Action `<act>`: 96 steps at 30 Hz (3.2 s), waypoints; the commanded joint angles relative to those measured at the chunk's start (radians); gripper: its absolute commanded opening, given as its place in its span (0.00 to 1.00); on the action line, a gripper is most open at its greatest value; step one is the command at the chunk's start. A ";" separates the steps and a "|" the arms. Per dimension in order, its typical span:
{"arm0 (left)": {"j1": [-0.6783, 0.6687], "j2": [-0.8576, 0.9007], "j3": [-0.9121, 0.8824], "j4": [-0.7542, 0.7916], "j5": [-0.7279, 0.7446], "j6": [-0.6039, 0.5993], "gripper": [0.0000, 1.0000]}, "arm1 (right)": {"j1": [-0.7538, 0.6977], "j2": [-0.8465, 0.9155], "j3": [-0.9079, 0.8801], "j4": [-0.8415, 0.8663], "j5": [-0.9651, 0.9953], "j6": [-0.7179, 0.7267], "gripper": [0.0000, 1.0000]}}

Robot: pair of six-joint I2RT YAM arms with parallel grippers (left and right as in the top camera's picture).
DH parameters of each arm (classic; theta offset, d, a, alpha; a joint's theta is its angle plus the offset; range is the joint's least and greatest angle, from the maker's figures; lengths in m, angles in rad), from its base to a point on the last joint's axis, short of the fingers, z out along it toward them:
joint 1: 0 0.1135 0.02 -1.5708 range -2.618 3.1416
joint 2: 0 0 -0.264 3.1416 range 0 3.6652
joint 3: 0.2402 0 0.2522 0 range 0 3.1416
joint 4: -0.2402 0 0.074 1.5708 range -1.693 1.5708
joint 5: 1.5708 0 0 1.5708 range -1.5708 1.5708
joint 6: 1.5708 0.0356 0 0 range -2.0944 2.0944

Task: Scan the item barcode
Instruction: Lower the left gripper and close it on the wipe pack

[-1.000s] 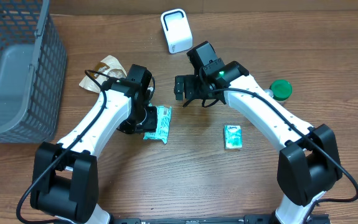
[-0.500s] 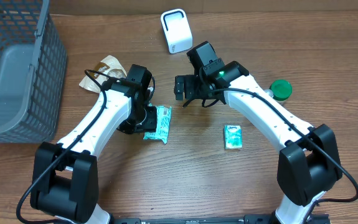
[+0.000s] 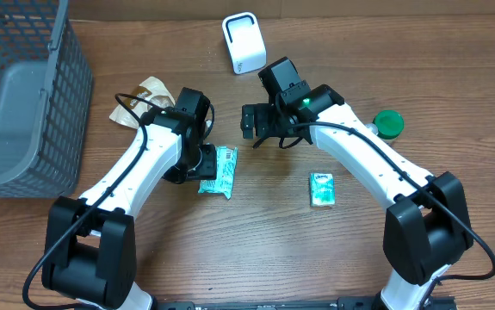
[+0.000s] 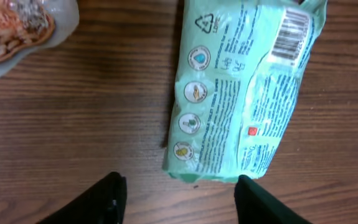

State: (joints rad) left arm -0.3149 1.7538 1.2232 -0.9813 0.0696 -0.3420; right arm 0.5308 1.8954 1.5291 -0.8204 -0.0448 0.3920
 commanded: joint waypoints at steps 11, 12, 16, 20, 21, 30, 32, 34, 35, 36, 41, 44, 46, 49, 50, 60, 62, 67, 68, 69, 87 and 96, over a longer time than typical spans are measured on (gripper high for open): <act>-0.006 0.150 -0.011 0.047 0.009 -0.010 0.63 | -0.003 -0.002 -0.004 0.006 0.006 0.000 1.00; -0.006 0.156 -0.011 0.049 0.009 -0.010 0.63 | -0.003 -0.002 -0.004 0.006 0.006 0.000 1.00; -0.006 0.172 -0.011 0.055 0.010 -0.010 0.63 | -0.003 -0.002 -0.004 0.006 0.006 0.000 1.00; -0.006 0.184 -0.011 0.052 0.016 -0.010 0.61 | -0.003 -0.002 -0.004 0.006 0.006 0.000 1.00; -0.006 0.186 -0.011 0.051 0.016 -0.009 0.56 | -0.003 -0.002 -0.004 0.006 0.006 0.000 1.00; 0.014 0.162 0.048 -0.004 0.025 0.006 0.47 | -0.003 -0.002 -0.004 0.006 0.006 0.000 1.00; 0.018 0.161 0.058 -0.017 0.034 0.006 0.59 | -0.003 -0.002 -0.004 0.006 0.006 0.000 1.00; 0.020 0.161 0.059 -0.025 0.051 0.006 0.66 | -0.003 -0.002 -0.004 0.006 0.006 0.000 1.00; 0.020 0.161 0.058 -0.028 0.056 0.011 0.68 | -0.003 -0.002 -0.004 0.006 0.006 0.000 1.00; 0.020 0.161 0.058 -0.029 0.057 0.018 0.68 | -0.003 -0.002 -0.004 0.006 0.006 0.000 1.00; 0.020 0.162 0.056 -0.023 0.058 0.032 0.71 | -0.003 -0.002 -0.004 0.007 0.006 0.000 1.00; 0.019 0.162 0.056 -0.012 0.080 0.040 0.73 | -0.003 -0.002 -0.004 0.007 0.006 0.000 1.00; 0.019 0.162 0.056 -0.004 0.103 0.051 0.74 | -0.003 -0.002 -0.004 0.007 0.006 0.000 1.00; 0.019 0.163 0.054 0.002 0.105 0.050 0.74 | -0.003 -0.002 -0.004 0.007 0.006 0.000 1.00; 0.019 0.163 0.053 0.002 0.105 0.050 0.74 | -0.003 -0.002 -0.004 0.006 0.006 0.000 1.00; 0.019 0.171 -0.016 0.071 0.105 0.045 0.73 | -0.003 -0.002 -0.004 0.007 0.006 0.000 1.00; 0.019 0.171 -0.038 0.093 0.105 0.038 0.73 | -0.003 -0.002 -0.004 0.006 0.006 0.000 1.00; 0.019 0.171 -0.067 0.104 0.108 0.027 0.70 | -0.003 -0.002 -0.004 0.007 0.006 0.000 1.00; 0.019 0.171 -0.067 0.103 0.108 0.027 0.68 | -0.003 -0.002 -0.004 0.007 0.006 0.000 1.00; 0.019 0.171 -0.067 0.103 0.108 0.027 0.68 | -0.003 -0.002 -0.004 0.007 0.006 0.000 1.00; 0.019 0.171 -0.067 0.103 0.108 0.027 0.31 | -0.003 -0.002 -0.004 0.007 0.006 0.000 1.00; 0.020 0.161 -0.005 0.054 0.107 0.072 0.04 | -0.003 -0.002 -0.004 0.014 0.006 0.000 1.00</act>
State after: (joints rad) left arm -0.2993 1.8927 1.1988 -0.8917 0.2298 -0.3107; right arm 0.5308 1.8954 1.5291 -0.8116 -0.0444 0.3920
